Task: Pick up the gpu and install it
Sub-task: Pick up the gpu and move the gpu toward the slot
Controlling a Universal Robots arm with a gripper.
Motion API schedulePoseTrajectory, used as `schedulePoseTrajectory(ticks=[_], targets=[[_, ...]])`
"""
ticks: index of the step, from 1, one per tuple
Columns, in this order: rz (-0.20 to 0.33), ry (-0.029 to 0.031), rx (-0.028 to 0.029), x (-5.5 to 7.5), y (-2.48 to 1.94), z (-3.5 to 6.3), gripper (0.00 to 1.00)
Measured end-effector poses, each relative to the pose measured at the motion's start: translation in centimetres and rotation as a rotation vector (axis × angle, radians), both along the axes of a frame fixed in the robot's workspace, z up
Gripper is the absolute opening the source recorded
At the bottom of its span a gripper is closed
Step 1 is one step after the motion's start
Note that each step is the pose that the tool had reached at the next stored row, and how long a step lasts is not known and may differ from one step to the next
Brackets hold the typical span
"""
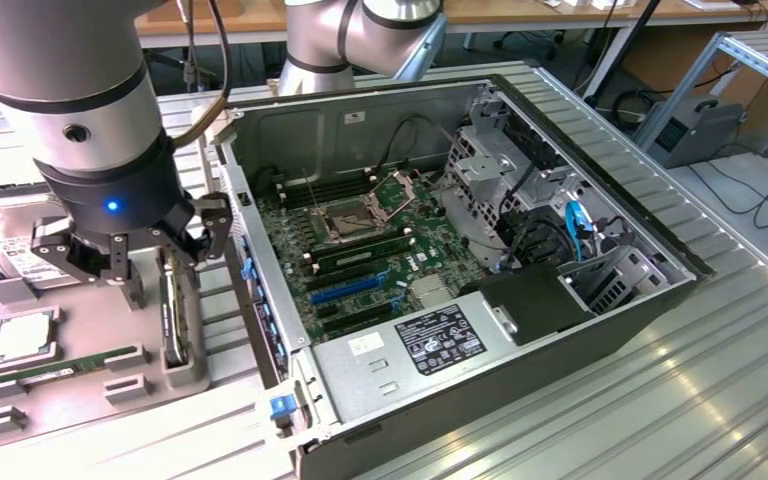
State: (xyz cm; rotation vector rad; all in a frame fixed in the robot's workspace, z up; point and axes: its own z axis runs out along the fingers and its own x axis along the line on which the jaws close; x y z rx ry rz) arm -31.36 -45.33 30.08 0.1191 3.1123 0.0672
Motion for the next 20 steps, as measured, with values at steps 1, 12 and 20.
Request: schedulePoseTrajectory(ticks=[1,12,20], targets=[[0.000,0.0000,0.0000,0.00,0.00,-0.03,0.54],[0.000,0.0000,0.0000,0.00,0.00,-0.33,0.54],[0.000,0.0001,-0.0001,0.00,0.00,-0.52,0.54]])
